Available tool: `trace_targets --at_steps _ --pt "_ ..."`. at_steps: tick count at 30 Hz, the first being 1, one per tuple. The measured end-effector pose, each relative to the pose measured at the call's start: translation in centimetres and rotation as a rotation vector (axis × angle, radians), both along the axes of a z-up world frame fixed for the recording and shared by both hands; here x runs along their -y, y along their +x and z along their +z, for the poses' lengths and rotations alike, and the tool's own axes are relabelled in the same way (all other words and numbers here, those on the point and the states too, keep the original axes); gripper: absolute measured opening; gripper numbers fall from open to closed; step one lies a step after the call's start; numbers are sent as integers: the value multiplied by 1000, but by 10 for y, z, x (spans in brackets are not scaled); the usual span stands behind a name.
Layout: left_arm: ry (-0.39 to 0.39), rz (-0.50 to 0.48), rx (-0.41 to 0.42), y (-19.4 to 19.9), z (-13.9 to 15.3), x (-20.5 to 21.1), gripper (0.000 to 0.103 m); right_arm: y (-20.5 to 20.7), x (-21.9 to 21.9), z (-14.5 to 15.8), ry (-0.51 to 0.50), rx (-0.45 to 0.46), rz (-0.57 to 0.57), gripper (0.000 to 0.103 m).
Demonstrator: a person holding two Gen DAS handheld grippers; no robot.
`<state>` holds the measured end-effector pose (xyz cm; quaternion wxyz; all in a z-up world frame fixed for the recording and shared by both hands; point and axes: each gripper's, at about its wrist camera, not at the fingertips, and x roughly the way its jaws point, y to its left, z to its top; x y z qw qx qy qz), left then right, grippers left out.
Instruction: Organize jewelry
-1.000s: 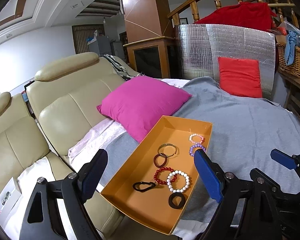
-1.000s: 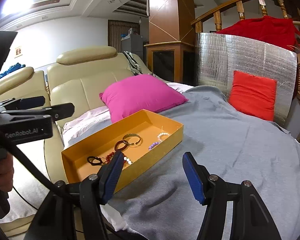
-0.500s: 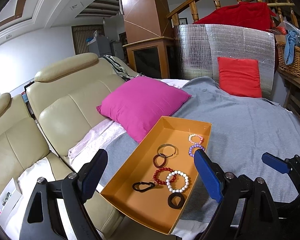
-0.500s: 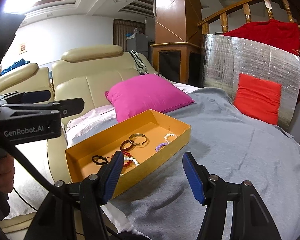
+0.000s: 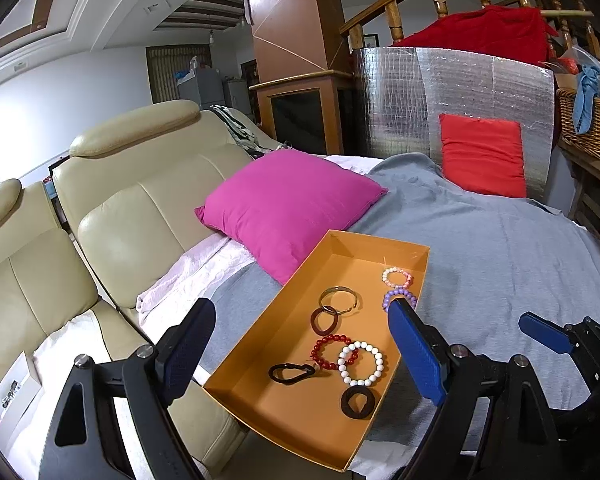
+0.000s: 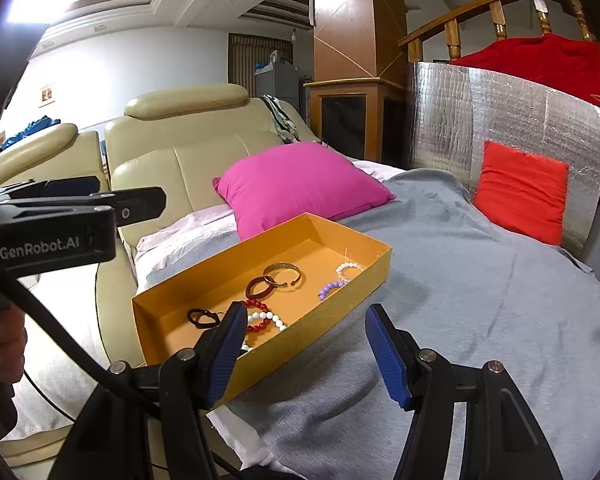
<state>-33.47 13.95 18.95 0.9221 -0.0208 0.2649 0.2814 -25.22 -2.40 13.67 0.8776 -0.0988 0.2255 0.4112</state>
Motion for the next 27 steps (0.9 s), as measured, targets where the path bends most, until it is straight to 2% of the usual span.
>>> trace_targets --at_steps 27 --pt "-15 15 -12 -1 -3 -10 88 2 -10 -1 8 -15 8 65"
